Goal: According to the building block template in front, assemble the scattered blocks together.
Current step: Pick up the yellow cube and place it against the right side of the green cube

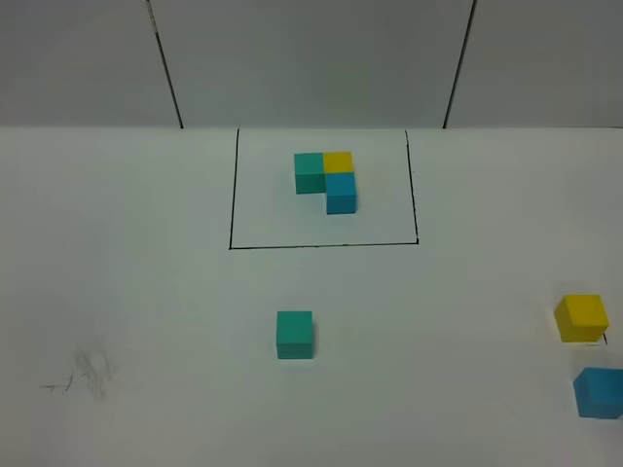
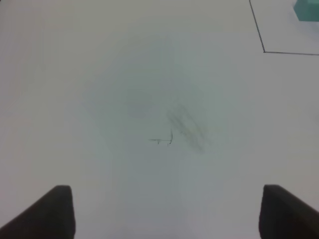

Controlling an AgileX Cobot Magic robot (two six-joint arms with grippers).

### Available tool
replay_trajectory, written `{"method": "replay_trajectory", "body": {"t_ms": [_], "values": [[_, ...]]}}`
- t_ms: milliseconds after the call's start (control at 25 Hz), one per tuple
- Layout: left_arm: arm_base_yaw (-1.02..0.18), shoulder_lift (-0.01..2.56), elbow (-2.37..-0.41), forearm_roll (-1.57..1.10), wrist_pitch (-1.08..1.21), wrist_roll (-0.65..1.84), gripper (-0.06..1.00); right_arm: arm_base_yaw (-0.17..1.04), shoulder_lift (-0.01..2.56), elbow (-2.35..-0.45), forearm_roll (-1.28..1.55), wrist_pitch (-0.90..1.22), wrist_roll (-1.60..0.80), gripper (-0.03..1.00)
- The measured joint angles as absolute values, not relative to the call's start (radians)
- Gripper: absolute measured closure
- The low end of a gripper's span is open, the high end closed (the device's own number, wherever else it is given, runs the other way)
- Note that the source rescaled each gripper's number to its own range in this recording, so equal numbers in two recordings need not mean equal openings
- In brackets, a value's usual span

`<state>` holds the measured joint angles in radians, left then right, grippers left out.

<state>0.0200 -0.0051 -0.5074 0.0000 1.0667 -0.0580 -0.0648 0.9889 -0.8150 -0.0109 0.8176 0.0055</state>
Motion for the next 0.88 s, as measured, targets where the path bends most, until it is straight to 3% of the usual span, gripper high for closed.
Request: {"method": "replay_trajectory", "body": {"t_ms": [320,880], "values": [[0.020,-0.005,-0.507,0.000,1.067,-0.058,0.31,-0.065,1.419,-1.064,0.066,0.913,-0.039,0.12],[0.020,-0.005,-0.507,0.000,1.067,-0.057,0.31,-0.049,1.699,-1.073,0.041,0.780,-0.039,0.15]]}}
